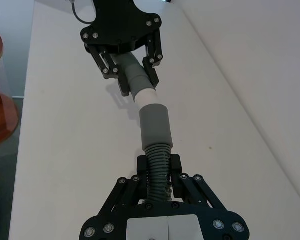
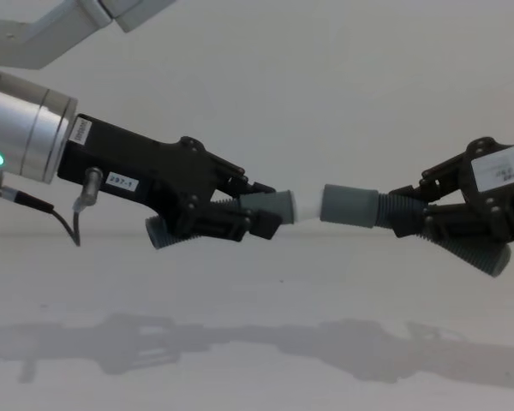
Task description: Use both hands to pick up one end of the pipe from the table, align the ends, and insert them.
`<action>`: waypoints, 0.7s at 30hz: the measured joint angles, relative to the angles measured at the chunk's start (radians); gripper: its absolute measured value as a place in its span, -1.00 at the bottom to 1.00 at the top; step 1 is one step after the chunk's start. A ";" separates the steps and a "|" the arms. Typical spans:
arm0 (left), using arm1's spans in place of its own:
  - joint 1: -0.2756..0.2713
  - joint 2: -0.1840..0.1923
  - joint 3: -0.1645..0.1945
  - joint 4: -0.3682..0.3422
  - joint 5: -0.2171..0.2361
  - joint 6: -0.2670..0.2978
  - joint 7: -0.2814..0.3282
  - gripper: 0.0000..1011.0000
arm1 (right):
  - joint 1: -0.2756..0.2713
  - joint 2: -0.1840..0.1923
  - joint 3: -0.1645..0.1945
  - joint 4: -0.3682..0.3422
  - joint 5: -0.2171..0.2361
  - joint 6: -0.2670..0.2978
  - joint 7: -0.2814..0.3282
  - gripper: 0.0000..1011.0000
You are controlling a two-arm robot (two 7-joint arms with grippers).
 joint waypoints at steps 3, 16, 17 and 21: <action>-0.002 -0.004 0.004 0.001 -0.002 -0.001 0.000 -0.30 | 0.001 0.002 -0.003 -0.001 0.000 -0.002 -0.002 -0.48; -0.012 -0.007 0.029 -0.004 -0.007 -0.005 -0.019 -0.30 | 0.003 0.013 -0.012 -0.009 0.003 -0.014 -0.007 -0.48; -0.013 -0.007 0.031 -0.005 -0.007 -0.005 -0.021 -0.30 | 0.003 0.015 -0.013 -0.011 0.003 -0.016 -0.007 -0.48; -0.015 -0.004 0.037 -0.009 -0.007 -0.004 -0.022 -0.30 | 0.003 0.020 -0.015 -0.015 0.003 -0.022 -0.007 -0.48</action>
